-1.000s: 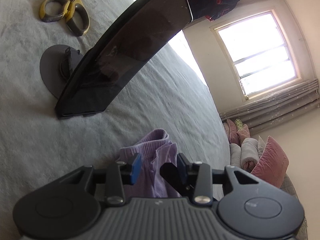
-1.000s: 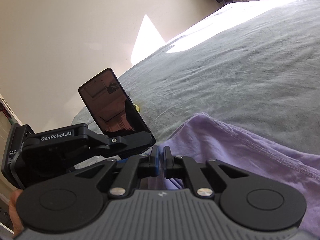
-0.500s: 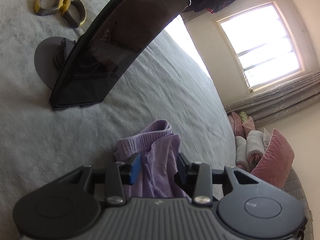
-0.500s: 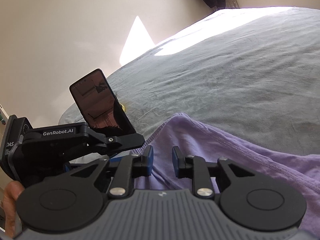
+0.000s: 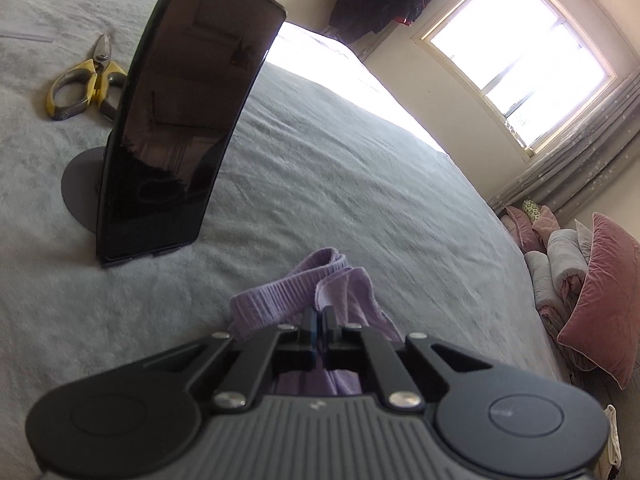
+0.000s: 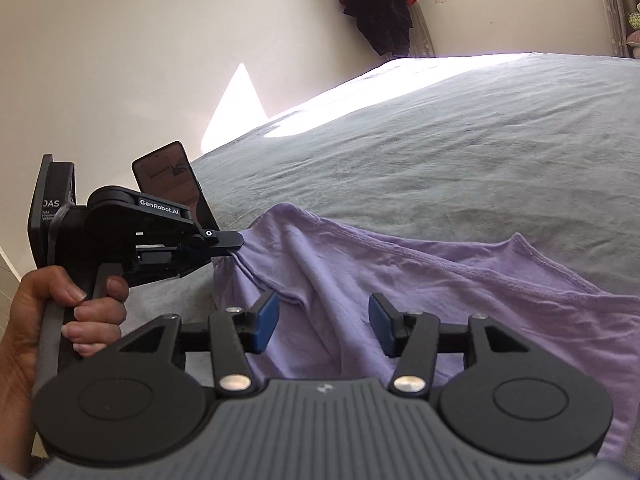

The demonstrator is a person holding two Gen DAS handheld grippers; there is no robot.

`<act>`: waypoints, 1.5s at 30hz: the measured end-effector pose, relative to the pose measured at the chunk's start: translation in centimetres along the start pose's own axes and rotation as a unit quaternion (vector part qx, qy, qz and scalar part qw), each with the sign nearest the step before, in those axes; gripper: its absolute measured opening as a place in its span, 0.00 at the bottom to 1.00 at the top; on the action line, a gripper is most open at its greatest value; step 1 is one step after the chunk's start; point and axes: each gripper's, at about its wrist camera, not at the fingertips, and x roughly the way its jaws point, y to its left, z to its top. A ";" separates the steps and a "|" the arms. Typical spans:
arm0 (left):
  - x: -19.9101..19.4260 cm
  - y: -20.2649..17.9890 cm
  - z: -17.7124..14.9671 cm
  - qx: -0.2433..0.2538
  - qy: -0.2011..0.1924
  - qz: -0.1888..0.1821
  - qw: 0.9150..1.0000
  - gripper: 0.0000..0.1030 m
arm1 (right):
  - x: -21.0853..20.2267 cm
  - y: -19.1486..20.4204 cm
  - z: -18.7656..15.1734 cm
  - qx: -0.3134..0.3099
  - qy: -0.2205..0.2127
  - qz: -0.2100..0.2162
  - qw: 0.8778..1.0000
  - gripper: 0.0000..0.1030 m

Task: Fold clothes

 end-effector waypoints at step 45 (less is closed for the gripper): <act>1.0 -6.0 -5.8 0.250 0.000 0.046 0.967 0.39 | -4.8 -9.5 -1.9 0.015 -0.020 -0.136 0.990 0.54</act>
